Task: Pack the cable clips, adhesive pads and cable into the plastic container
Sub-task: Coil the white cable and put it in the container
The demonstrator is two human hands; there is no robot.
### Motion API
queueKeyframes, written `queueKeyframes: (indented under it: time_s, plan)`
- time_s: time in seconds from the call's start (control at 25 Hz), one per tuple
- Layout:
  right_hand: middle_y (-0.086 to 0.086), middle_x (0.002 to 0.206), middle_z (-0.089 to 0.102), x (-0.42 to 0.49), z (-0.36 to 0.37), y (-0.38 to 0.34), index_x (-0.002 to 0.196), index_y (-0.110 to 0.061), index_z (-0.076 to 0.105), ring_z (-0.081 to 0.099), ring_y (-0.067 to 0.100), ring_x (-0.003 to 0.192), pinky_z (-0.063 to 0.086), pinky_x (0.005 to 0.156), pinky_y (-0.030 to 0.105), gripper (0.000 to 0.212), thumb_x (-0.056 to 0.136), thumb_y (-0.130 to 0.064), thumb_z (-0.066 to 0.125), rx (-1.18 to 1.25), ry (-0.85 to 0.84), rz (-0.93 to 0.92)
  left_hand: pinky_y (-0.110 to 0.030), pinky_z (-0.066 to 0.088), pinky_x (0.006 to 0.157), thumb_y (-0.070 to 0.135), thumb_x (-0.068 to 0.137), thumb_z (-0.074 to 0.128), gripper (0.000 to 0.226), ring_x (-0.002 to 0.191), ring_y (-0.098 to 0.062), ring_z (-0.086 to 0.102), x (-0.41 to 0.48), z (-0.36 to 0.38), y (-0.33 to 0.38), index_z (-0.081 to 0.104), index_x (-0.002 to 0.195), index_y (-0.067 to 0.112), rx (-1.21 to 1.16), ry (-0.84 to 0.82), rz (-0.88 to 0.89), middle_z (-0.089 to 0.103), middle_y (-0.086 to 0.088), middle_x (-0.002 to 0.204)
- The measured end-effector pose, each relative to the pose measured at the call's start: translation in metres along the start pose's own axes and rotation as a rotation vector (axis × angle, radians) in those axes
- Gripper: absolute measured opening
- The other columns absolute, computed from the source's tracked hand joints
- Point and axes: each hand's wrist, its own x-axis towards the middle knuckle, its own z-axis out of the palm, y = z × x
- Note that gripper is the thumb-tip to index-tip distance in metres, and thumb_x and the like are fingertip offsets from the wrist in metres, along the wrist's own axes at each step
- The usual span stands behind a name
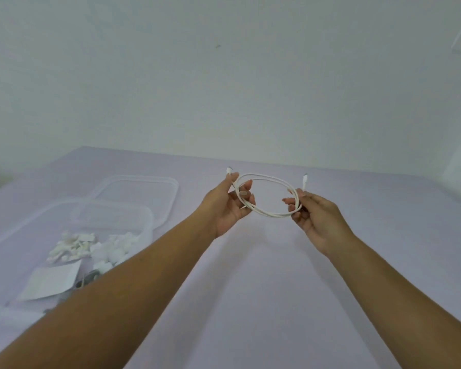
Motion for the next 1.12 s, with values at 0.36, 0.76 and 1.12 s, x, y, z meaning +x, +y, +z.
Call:
queueKeyframes:
  time_s: [0.36,0.76,1.12]
  plan:
    - [0.007,0.069,0.059,-0.014,0.045,0.016,0.107,-0.007,0.070,0.050,0.013,0.057,0.039,0.043,0.017,0.021,0.095,-0.006,0.052,0.267,-0.103,0.180,-0.032,0.054,0.073,0.032,0.098,0.049,0.034,0.064,-0.012,0.052,-0.042,-0.032,0.042,0.059,0.131,0.030,0.290,-0.125,0.154,0.064,-0.001,0.088]
    - [0.018,0.082,0.067,-0.022,0.044,0.020,0.106,0.005,0.066,0.055,0.011,0.054,0.043,0.046,0.013,0.019,0.088,0.001,0.063,0.148,0.032,-0.013,-0.024,0.057,0.062,0.004,0.096,0.053,0.028,0.052,-0.009,0.055,-0.041,-0.035,0.029,0.062,0.122,0.006,0.267,0.058,0.253,0.069,-0.016,0.096]
    - [0.005,0.079,0.059,-0.020,0.038,0.024,0.107,-0.013,0.070,0.051,0.011,0.063,0.044,0.054,0.015,0.020,0.093,-0.007,0.057,-0.067,-0.140,-0.148,-0.023,0.048,0.066,0.000,0.097,0.045,0.035,0.063,-0.012,0.042,-0.047,-0.037,0.035,0.067,0.120,0.013,0.762,-0.044,0.236,0.050,-0.005,0.089]
